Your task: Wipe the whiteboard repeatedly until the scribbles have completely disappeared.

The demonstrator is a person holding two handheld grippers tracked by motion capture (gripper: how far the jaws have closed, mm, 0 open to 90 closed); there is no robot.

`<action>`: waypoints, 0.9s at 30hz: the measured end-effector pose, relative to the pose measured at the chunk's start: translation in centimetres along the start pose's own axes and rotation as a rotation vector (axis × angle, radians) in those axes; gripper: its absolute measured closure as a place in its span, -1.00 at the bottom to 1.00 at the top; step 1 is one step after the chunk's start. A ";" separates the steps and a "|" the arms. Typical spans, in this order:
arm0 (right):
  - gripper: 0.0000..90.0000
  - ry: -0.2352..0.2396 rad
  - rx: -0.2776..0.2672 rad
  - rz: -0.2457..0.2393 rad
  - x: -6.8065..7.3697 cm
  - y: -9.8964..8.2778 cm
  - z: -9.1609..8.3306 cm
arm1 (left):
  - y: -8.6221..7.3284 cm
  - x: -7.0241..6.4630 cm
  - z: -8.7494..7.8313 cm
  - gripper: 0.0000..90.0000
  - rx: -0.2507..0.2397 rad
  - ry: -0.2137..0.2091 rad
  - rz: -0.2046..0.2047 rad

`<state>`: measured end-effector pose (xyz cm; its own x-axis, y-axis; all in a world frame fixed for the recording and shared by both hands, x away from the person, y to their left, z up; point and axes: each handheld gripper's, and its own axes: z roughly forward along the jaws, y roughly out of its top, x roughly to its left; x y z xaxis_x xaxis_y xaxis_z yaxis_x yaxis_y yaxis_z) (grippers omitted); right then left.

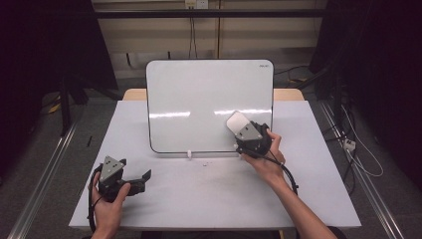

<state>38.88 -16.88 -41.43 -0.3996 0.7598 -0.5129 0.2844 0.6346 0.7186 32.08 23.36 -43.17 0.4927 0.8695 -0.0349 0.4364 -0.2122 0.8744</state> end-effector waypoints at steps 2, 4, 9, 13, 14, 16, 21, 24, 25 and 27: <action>-0.30 0.011 -0.002 -0.020 0.7 0.2 0.1 | 0.0 0.0 0.0 -0.88 0.003 -0.001 -0.001; -0.30 0.012 0.000 -0.031 1.2 0.3 0.1 | 0.0 0.1 0.0 -0.88 0.004 -0.002 0.000; -0.30 0.025 -0.005 -0.042 0.8 0.3 0.1 | -0.1 0.2 0.0 -0.89 0.001 -0.001 -0.004; -0.30 0.023 -0.005 -0.026 0.1 0.2 0.1 | -0.1 0.2 -0.1 -0.89 0.001 0.003 -0.006; -0.30 0.010 -0.007 -0.005 -0.7 0.2 0.1 | -0.1 0.3 -0.1 -0.89 0.000 0.003 -0.005; -0.30 -0.001 -0.007 0.020 -1.6 0.2 0.1 | -0.1 0.2 -0.1 -0.89 0.001 0.002 -0.005; -0.30 -0.030 -0.006 0.056 -3.6 0.6 0.3 | -0.1 0.2 -0.1 -0.89 -0.006 0.000 -0.006; -0.30 -0.051 -0.005 0.081 -5.0 1.0 0.4 | -0.1 0.3 -0.1 -0.89 0.000 0.003 -0.006; -0.30 -0.056 -0.005 0.090 -5.5 1.2 0.5 | -0.1 0.3 -0.1 -0.89 0.000 0.003 -0.005; -0.30 -0.068 -0.003 0.103 -6.4 1.4 0.5 | -0.1 0.3 -0.1 -0.88 -0.003 0.002 -0.006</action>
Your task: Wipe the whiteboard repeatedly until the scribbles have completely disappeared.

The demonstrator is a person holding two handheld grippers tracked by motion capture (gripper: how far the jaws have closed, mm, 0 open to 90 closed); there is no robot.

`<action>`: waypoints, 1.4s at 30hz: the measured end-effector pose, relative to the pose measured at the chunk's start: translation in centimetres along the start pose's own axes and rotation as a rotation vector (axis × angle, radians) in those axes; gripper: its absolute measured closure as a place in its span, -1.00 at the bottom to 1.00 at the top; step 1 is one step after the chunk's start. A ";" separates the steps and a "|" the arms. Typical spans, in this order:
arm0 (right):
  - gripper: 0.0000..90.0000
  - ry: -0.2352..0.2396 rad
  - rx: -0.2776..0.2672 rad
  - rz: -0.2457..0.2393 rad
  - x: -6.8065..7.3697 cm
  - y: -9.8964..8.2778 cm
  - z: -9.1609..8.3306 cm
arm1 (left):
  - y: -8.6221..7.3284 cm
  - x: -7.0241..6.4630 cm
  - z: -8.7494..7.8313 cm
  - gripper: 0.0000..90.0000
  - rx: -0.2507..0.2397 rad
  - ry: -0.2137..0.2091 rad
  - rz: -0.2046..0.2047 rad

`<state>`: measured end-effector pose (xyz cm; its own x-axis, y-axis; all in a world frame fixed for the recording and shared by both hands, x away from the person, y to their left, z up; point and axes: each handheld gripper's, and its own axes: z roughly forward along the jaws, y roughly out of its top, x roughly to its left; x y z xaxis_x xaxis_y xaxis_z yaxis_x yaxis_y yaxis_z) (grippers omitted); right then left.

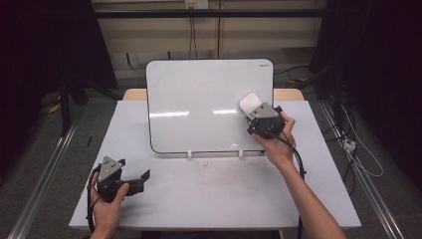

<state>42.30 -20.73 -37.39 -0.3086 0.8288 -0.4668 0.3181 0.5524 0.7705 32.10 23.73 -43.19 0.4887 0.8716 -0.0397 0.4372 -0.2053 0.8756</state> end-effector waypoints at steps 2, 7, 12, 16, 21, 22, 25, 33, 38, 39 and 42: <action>-0.30 -0.010 0.005 0.003 -0.5 0.4 0.1 | 0.0 0.0 0.0 -0.89 0.001 0.000 0.001; -0.30 -0.023 0.005 0.007 -0.7 0.5 0.2 | 0.0 0.0 0.0 -0.89 0.001 0.000 0.000; -0.30 -0.017 -0.001 -0.013 0.5 0.3 0.0 | 0.1 -0.1 0.0 -0.89 -0.001 -0.002 0.004; -0.30 -0.004 -0.012 -0.042 1.8 0.2 0.0 | 0.1 -0.1 0.1 -0.89 0.000 0.000 0.002; -0.30 0.026 -0.023 -0.076 3.8 -0.1 -0.1 | 0.0 -0.1 0.0 -0.89 -0.001 0.000 0.002; -0.30 0.036 -0.027 -0.086 4.3 -0.2 -0.2 | 0.1 -0.1 0.0 -0.89 0.000 0.002 0.002; -0.30 0.051 -0.027 -0.105 5.2 -0.6 -0.3 | 0.0 -0.1 -0.1 -0.89 -0.001 0.002 0.001; -0.30 0.088 -0.032 -0.121 7.7 -1.2 -0.5 | 0.0 -0.2 0.0 -0.89 0.003 0.002 0.003; -0.30 0.113 -0.036 -0.108 8.4 -1.0 -0.5 | -0.3 0.2 0.0 -0.89 0.008 0.010 -0.011; -0.30 0.122 -0.039 -0.107 8.6 -1.0 -0.5 | -0.3 0.3 0.0 -0.88 0.010 0.009 -0.015; -0.30 0.130 -0.048 -0.097 9.0 -0.8 -0.4 | -0.2 0.3 -0.1 -0.88 0.007 0.008 -0.011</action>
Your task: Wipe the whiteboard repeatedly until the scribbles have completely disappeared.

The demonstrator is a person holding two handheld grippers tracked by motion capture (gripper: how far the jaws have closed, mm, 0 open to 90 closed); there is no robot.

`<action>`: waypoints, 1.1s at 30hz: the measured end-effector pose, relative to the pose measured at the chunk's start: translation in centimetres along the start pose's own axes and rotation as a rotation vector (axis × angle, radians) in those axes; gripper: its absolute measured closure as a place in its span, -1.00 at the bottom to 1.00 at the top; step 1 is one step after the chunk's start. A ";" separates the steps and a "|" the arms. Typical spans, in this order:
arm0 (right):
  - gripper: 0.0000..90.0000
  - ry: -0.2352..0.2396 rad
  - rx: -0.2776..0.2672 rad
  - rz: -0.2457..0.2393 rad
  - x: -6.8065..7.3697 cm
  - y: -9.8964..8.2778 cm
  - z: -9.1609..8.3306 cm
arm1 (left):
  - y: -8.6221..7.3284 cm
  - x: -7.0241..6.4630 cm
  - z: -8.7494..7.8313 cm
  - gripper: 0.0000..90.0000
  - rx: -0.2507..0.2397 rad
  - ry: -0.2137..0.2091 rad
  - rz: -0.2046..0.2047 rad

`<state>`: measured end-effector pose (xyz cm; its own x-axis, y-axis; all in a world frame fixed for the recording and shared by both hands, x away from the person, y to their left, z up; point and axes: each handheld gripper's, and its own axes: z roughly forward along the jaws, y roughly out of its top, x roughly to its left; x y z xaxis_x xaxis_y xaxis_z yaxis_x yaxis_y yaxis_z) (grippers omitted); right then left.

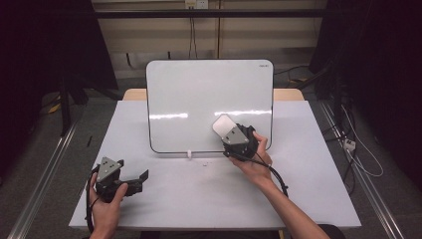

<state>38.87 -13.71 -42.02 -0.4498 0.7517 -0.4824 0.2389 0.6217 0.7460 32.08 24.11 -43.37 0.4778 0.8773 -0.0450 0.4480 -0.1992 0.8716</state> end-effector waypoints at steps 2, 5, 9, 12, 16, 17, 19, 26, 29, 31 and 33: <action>-0.30 0.018 -0.009 0.004 0.3 0.4 0.1 | 0.0 -0.1 -0.1 -0.89 -0.007 0.004 0.004; -0.30 0.039 -0.023 0.023 0.3 0.7 0.2 | 0.0 -0.1 -0.2 -0.89 -0.009 0.001 0.002; -0.30 0.063 -0.031 0.053 0.0 0.7 0.1 | 0.0 0.0 -0.1 -0.88 -0.006 0.005 -0.002; -0.30 0.064 -0.047 0.067 -0.4 0.6 -0.3 | 0.1 -0.1 -0.2 -0.88 -0.009 0.000 0.003; -0.30 0.068 -0.082 0.079 -0.9 0.9 -1.2 | 0.1 -0.2 -0.3 -0.89 -0.011 0.004 0.007; -0.30 0.075 -0.090 0.087 -1.0 0.9 -1.3 | 0.1 -0.2 -0.2 -0.89 -0.013 0.001 0.006; -0.30 0.065 -0.090 0.086 -1.2 0.9 -1.6 | 0.1 -0.3 -0.3 -0.89 -0.013 0.000 0.008; -0.30 0.078 -0.105 0.142 -2.9 0.3 -2.5 | 0.1 -0.2 -0.4 -0.88 -0.012 0.006 0.002; -0.30 0.086 -0.103 0.172 -3.4 0.0 -2.8 | 0.1 -0.1 -0.5 -0.88 -0.015 0.011 0.005; -0.30 0.086 -0.103 0.175 -3.5 -0.1 -2.9 | 0.1 -0.2 -0.6 -0.88 -0.015 0.011 0.006; -0.30 0.083 -0.103 0.167 -3.6 -0.2 -3.1 | 0.1 -0.3 -0.6 -0.89 -0.014 0.006 0.004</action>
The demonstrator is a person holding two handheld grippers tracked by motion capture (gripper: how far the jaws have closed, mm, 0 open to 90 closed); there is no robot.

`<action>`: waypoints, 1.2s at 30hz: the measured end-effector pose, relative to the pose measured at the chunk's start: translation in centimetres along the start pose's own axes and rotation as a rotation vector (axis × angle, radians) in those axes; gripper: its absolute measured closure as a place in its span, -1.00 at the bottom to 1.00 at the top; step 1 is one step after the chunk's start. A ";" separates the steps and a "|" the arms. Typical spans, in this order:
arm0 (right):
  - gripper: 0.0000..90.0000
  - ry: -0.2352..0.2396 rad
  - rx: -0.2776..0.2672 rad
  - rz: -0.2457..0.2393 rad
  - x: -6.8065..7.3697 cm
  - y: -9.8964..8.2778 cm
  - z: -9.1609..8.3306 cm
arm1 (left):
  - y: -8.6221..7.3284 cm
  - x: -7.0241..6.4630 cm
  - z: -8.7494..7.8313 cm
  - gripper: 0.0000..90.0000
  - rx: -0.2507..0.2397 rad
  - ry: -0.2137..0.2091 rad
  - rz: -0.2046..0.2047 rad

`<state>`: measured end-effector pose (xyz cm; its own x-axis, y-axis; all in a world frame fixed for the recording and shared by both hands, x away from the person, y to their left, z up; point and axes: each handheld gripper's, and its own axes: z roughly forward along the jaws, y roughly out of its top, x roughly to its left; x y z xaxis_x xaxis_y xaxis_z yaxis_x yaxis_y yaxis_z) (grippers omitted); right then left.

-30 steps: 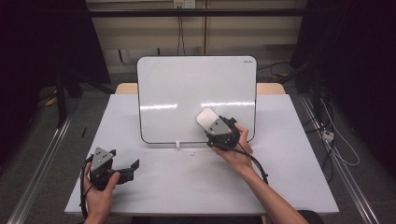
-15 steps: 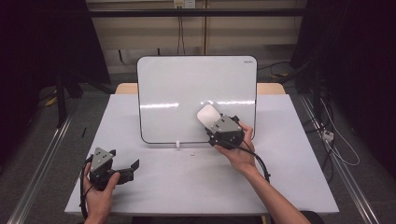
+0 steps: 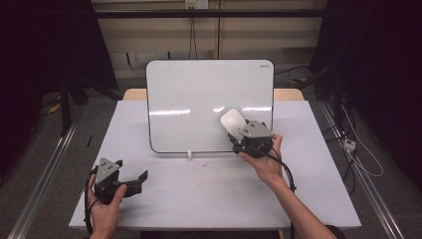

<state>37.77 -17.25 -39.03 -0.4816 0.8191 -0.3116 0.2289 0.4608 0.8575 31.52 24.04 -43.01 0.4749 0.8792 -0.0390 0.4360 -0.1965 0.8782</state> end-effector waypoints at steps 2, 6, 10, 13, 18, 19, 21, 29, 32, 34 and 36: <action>-0.30 0.004 -0.007 0.009 -0.5 -0.1 -0.3 | 0.0 0.0 0.0 -0.89 0.000 0.002 0.004; -0.30 0.007 -0.010 0.033 -1.3 -0.3 -0.7 | -0.1 0.2 0.1 -0.89 0.005 0.001 -0.001; -0.30 0.010 -0.009 0.051 -1.9 -0.5 -0.8 | -0.3 0.5 0.1 -0.89 0.009 0.008 -0.014; -0.30 0.009 -0.013 0.071 -2.4 -0.6 -1.1 | -0.3 0.6 0.0 -0.89 0.010 0.010 -0.015; -0.30 -0.013 -0.022 0.085 -3.4 -1.0 -2.0 | -0.2 0.4 0.1 -0.88 0.011 0.006 -0.005; -0.30 -0.013 -0.022 0.085 -3.4 -1.0 -2.0 | -0.2 0.3 0.1 -0.88 0.012 0.006 -0.002; -0.30 -0.023 -0.021 0.089 -3.7 -1.3 -2.2 | -0.2 0.2 0.1 -0.88 0.007 0.006 0.001; -0.30 -0.059 0.001 0.081 -4.4 -2.1 -3.0 | 0.0 0.0 0.1 -0.88 0.008 0.012 0.005; -0.30 -0.073 0.004 0.088 -4.6 -2.4 -3.3 | -0.1 0.1 0.1 -0.89 0.013 0.013 0.005; -0.30 -0.086 0.010 0.098 -4.7 -2.7 -3.4 | -0.1 0.1 0.1 -0.89 0.012 0.011 0.000; -0.30 -0.092 0.017 0.102 -4.6 -3.0 -3.4 | -0.1 0.2 0.0 -0.88 0.011 0.012 0.001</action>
<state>36.47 -23.55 -38.76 -0.3755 0.8897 -0.2598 0.2873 0.3782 0.8800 31.55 24.21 -43.13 0.4661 0.8842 -0.0319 0.4436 -0.2024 0.8731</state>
